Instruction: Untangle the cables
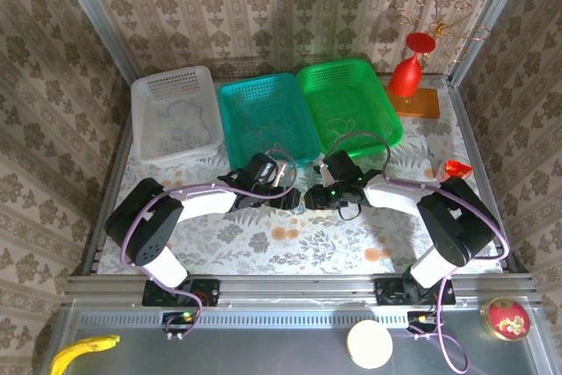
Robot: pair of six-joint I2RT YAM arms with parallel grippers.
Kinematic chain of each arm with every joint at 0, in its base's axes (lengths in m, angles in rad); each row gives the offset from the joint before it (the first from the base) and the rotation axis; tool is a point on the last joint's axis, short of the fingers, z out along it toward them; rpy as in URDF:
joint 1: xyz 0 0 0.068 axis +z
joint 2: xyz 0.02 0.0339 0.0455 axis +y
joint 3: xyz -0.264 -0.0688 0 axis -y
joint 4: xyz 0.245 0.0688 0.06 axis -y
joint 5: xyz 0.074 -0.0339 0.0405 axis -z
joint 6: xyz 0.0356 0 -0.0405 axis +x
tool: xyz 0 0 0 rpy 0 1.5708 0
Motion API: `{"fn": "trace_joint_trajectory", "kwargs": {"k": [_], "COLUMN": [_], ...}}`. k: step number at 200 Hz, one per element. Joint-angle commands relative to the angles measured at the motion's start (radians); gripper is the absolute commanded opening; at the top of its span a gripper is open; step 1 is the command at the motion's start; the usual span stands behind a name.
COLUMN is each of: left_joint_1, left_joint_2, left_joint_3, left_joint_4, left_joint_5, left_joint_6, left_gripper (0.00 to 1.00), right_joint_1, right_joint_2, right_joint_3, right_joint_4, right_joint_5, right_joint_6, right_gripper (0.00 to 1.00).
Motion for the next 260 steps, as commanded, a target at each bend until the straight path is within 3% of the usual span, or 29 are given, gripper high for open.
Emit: {"fn": "trace_joint_trajectory", "kwargs": {"k": [1,41,160,260], "left_joint_1": [0.008,0.010,0.023,-0.006], "left_joint_2": [-0.021,-0.047,-0.210,-0.216], "left_joint_3": [-0.015,-0.014,0.029,-0.037], "left_joint_4": [-0.022,-0.031,-0.155,0.046], "left_joint_5": [0.022,0.028,-0.011,0.079], "left_joint_6": [-0.018,-0.018,0.074,0.071], "left_gripper": [0.74,0.75,0.88,0.92], "right_joint_1": [0.007,0.007,0.007,0.037], "right_joint_2": [0.020,-0.010,-0.275,-0.300], "right_joint_3": [0.023,0.021,0.086,0.130], "right_joint_4": [0.010,-0.007,-0.160,-0.170], "right_joint_5": [0.024,0.014,-0.040,-0.034], "right_joint_6": [-0.017,-0.024,-0.023,0.007], "right_gripper": [0.34,0.00,0.00,0.00]}}
